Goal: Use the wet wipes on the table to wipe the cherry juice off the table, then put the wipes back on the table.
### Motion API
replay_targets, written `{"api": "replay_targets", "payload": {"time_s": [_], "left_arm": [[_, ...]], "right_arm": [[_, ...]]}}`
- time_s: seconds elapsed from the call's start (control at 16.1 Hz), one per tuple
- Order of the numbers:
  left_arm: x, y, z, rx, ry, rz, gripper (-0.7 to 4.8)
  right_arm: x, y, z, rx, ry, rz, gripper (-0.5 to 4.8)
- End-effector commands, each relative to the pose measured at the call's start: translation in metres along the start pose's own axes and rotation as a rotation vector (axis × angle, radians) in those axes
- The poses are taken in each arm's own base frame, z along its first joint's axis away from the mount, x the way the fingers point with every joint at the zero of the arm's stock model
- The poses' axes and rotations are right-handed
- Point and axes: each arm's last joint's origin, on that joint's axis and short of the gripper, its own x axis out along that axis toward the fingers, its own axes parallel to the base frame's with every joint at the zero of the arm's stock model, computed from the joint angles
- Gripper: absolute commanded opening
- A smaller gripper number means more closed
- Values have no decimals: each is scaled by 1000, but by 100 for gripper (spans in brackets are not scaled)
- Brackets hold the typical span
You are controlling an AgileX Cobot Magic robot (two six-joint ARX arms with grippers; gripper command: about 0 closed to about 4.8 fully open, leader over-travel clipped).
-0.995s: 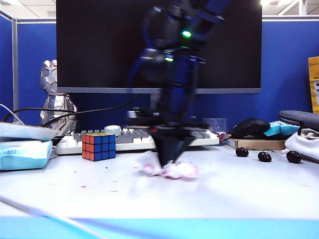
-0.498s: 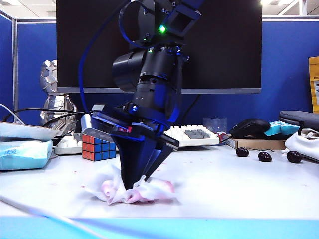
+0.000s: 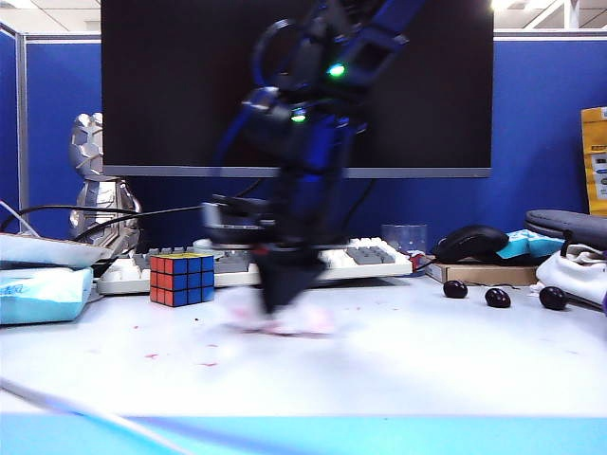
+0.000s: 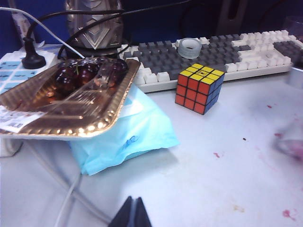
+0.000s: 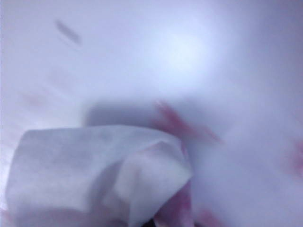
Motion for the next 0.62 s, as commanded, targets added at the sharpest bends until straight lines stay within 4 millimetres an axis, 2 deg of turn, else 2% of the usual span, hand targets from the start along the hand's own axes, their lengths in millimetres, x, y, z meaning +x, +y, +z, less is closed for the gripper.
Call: {"api": "replay_targets", "payload": {"time_s": [0.06, 0.19, 0.31, 0.37, 0.5, 0.56, 0.62], "left_arm": [[0, 0, -1, -4, 8, -3, -2], [0, 0, -1, -4, 8, -3, -2], [0, 0, -1, -4, 8, -3, -2], [0, 0, -1, -4, 8, -4, -2], [0, 0, -1, -4, 8, -3, -2], [0, 0, -1, -4, 8, -4, -2], [0, 0, -1, -4, 8, -3, -2]], "right_arm": [[5, 29, 9, -47, -6, 166, -6], [12, 61, 3, -99, 58, 310, -6], [12, 75, -4, -147, 123, 298, -6], [13, 72, -7, -144, 154, 181, -6], [14, 54, -10, -123, 204, -28, -6], [15, 32, -13, -59, 235, -112, -6], [15, 19, -14, -12, 247, -125, -6]]}}
